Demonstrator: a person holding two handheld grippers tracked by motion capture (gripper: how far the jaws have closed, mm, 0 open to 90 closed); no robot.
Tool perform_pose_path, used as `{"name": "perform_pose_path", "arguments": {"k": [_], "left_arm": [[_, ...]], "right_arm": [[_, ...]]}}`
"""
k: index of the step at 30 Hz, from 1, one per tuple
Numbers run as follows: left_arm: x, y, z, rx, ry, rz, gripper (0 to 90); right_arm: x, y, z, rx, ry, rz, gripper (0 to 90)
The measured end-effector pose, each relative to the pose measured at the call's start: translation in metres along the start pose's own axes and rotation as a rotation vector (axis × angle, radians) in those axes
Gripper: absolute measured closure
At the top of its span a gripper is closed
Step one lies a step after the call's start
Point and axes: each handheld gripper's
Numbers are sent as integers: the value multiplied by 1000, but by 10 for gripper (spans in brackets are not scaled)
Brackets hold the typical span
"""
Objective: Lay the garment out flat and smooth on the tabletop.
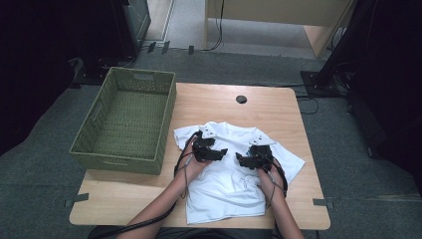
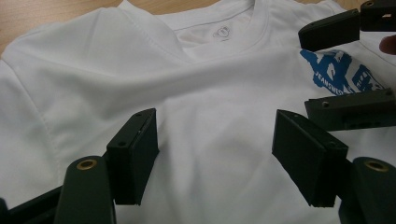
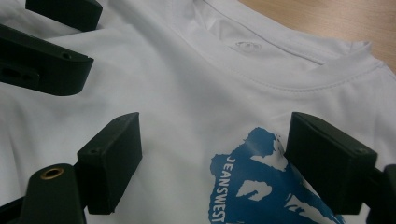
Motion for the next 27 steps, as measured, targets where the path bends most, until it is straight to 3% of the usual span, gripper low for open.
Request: {"name": "perform_pose_path", "arguments": {"k": [8,12,15,17,21,27], "left_arm": [[3,0,0,0,-14,-21,323],[0,0,1,4,13,-10,334],[2,0,1,3,1,-48,347],[4,1,1,6,3,-84,410],[2,1,1,5,17,-74,421],[8,9,8,2,3,-78,415]], "right_arm": [[0,0,0,-3,1,-3,178],[0,-1,0,-4,4,-5,171],[0,-1,0,-5,5,-5,170],[0,-1,0,-5,6,-4,169],[0,-1,0,-5,7,-3,170],[-4,1,2,-5,3,2,171]]}}
Point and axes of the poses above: each handheld gripper's, and its own axes: y roughly backward along the jaws, z roughly out of its underside, x roughly to its right, and after that the axes turned 10 degrees about -z, right-handed
